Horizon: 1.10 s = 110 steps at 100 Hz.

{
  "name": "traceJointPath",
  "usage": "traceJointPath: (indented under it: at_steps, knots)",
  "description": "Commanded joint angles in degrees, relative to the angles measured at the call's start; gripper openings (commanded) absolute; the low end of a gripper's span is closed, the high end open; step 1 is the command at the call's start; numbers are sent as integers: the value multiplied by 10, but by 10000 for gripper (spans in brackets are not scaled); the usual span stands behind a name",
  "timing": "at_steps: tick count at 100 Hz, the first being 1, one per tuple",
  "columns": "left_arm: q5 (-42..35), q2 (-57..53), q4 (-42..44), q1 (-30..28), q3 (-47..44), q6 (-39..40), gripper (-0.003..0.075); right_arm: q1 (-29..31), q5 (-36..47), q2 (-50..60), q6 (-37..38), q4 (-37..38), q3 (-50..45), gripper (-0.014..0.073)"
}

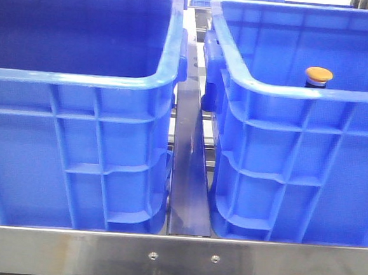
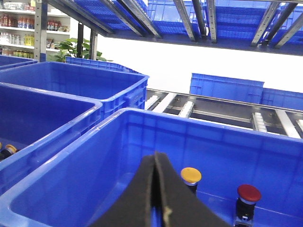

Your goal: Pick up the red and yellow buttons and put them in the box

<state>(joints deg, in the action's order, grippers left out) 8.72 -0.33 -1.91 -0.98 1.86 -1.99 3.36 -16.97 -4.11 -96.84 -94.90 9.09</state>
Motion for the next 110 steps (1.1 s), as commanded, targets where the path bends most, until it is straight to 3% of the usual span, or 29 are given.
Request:
traceJointPath:
  at_steps: [1, 110]
  knots:
    - [-87, -17, 5, -2, -19, 11, -20, 0, -1, -6, 2, -20, 14, -102]
    - [-66, -17, 8, -3, -29, 11, -20, 0, -1, -5, 2, -20, 14, -102]
